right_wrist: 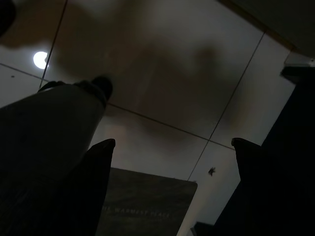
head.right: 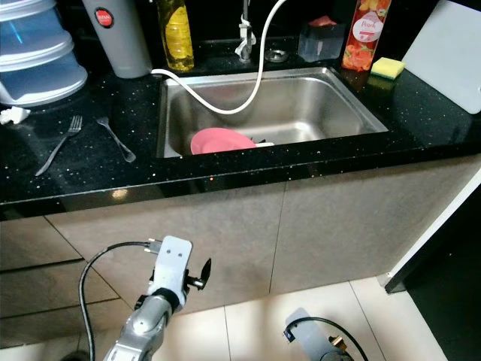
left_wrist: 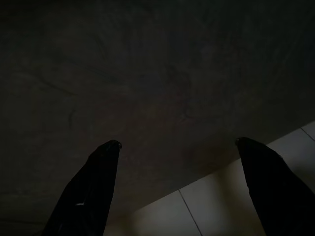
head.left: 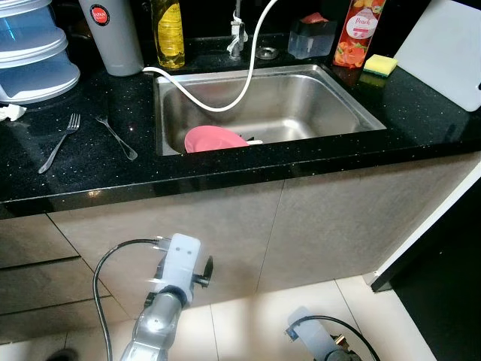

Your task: Kitchen organization

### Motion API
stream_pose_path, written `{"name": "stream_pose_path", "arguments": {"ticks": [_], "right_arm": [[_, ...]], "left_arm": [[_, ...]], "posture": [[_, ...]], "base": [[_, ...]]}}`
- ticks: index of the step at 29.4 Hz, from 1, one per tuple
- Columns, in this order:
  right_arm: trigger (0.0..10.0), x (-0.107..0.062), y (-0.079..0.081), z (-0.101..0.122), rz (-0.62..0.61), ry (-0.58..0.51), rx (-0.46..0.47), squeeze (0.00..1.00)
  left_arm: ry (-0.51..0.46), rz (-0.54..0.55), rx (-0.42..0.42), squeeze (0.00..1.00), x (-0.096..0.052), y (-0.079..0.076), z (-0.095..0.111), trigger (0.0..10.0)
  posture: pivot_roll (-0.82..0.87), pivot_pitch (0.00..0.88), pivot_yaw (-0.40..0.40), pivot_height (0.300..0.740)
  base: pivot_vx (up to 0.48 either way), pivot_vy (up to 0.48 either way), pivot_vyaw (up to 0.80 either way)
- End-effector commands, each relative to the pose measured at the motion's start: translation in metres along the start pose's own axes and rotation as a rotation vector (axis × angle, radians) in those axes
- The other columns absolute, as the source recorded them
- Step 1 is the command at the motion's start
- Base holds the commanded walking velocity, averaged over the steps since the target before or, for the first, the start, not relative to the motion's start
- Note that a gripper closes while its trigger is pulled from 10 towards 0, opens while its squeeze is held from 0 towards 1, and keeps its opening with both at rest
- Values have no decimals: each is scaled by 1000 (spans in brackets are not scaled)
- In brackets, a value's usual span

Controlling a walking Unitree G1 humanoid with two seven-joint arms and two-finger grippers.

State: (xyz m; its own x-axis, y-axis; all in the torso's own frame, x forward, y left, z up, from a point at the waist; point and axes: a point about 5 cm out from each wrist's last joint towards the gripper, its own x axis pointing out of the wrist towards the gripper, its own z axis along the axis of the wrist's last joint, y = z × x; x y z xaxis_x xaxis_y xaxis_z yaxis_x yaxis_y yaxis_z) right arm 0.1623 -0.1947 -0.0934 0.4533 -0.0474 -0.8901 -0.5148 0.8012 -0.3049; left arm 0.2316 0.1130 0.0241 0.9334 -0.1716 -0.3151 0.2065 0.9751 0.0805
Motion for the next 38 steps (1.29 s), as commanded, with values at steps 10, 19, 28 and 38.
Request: {"name": "stream_pose_path", "arguments": {"ticks": [10,19,28,38], "right_arm": [[10000,2,5,17,12,-50,44,0],[10000,2,4,48,13,-168,183,0],[10000,-3,-34,76,-80,-316,372,0],[10000,-20,-72,116,-198,-583,474,0]], "left_arm": [[38,54,6,0,-8,15,-6,10000],[36,142,1,0,-13,34,-2,10000],[12,152,10,0,-18,23,7,10000],[-111,189,8,0,-34,28,37,10000]], "posture": [[295,0,13,740],[287,0,5,740],[254,0,-32,740],[199,0,-34,740]], "base": [[0,0,0],[0,0,0],[0,0,0],[0,0,0]]}}
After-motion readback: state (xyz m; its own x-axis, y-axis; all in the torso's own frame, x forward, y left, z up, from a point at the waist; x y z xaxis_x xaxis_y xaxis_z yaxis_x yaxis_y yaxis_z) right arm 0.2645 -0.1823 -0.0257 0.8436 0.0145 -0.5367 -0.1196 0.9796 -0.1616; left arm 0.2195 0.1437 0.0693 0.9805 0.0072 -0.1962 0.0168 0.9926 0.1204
